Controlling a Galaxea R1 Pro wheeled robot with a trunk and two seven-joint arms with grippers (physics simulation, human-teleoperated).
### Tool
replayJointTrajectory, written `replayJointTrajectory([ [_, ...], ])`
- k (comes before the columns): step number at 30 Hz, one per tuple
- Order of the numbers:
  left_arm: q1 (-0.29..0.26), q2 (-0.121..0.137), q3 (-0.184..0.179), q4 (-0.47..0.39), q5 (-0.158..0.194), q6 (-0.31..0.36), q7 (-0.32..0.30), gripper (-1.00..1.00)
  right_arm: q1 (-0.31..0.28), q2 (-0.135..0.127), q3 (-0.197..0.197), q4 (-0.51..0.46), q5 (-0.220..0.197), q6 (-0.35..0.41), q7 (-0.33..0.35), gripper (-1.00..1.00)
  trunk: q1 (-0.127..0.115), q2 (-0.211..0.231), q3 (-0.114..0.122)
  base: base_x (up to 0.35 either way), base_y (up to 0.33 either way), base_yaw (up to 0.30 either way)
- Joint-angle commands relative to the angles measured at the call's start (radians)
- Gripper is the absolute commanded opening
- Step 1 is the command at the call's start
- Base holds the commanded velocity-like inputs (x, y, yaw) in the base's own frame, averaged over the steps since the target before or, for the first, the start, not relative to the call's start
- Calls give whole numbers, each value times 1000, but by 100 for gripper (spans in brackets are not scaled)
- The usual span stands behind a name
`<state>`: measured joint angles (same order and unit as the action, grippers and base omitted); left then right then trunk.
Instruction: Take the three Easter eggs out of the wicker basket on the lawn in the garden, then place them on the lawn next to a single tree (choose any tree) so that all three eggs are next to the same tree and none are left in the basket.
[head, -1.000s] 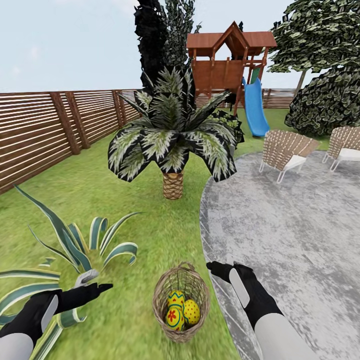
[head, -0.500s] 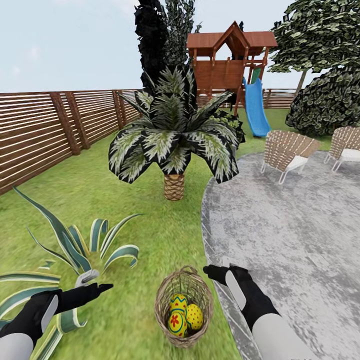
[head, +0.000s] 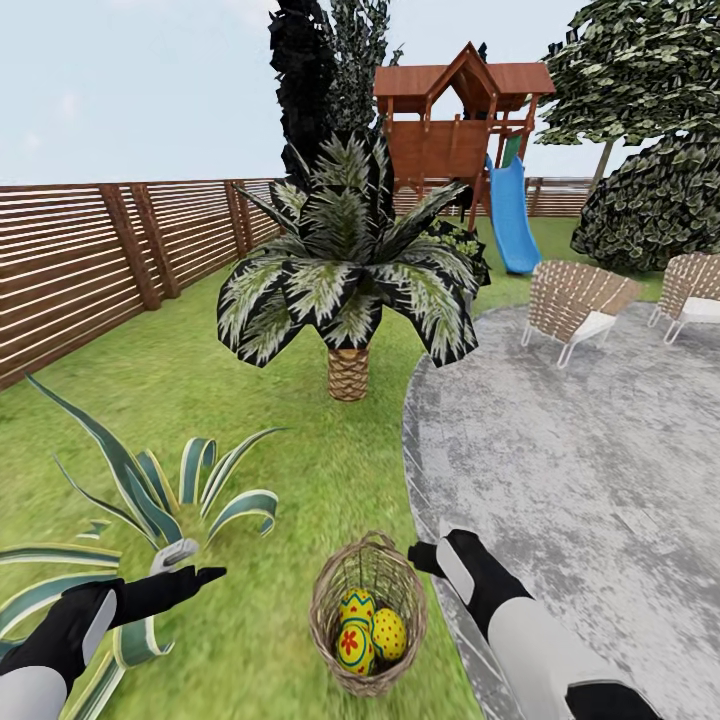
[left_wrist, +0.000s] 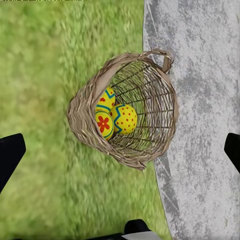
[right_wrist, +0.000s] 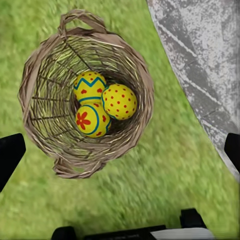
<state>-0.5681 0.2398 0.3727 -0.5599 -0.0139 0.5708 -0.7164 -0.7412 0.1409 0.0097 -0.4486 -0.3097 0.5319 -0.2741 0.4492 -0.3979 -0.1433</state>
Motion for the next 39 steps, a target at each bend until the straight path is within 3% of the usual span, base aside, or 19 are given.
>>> replayJointTrajectory([
  [1, -1, -1, 5, 0, -2, 8, -5, 100, -1, 0, 1, -1, -10, 4, -9, 100, 1, -2, -2, 77, 36, 0],
  [30, -1, 0, 6, 0, -3, 8, -4, 100, -1, 3, 5, -5, -11, -47, 1, 100, 1, -2, -2, 80, 12, 0],
  [39, -1, 0, 7, 0, -3, 8, -4, 100, -1, 3, 6, -6, -11, -47, 1, 100, 1, -2, -2, 219, -83, 0],
])
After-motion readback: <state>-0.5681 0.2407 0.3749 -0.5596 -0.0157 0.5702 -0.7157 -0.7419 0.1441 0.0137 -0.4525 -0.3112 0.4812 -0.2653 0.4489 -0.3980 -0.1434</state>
